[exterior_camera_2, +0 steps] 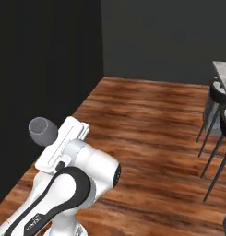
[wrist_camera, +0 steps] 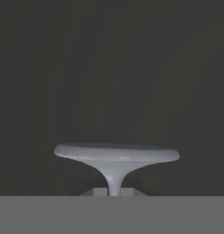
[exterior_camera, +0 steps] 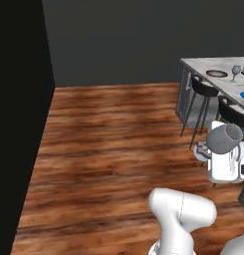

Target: Retrieve the wine glasses from the counter and place one next to each plate.

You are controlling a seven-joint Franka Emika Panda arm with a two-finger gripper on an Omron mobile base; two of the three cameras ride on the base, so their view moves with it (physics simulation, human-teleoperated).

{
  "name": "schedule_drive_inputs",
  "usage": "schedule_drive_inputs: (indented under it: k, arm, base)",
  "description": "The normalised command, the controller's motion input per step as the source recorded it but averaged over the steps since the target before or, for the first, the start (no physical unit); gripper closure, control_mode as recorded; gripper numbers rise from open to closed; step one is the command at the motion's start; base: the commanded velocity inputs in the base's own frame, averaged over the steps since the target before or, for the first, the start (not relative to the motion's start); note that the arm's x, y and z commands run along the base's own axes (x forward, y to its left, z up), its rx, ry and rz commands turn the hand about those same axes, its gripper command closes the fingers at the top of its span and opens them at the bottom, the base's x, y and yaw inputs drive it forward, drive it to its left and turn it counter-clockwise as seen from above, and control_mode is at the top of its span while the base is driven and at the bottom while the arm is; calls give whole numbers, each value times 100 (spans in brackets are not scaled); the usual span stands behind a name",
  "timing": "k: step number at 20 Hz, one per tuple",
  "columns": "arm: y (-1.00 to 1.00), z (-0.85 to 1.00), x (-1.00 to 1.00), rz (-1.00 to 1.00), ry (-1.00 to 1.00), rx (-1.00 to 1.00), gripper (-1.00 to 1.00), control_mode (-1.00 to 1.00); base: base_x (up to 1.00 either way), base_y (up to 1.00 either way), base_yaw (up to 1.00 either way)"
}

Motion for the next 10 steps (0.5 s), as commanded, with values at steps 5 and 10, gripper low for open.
schedule_drive_inputs:
  k: [5,10]
  arm:
    - [0,0,0,0,0,0,100,100]
    - [0,0,0,0,0,0,100,100]
  base:
    - [100,78,-70]
    - [77,63,-81]
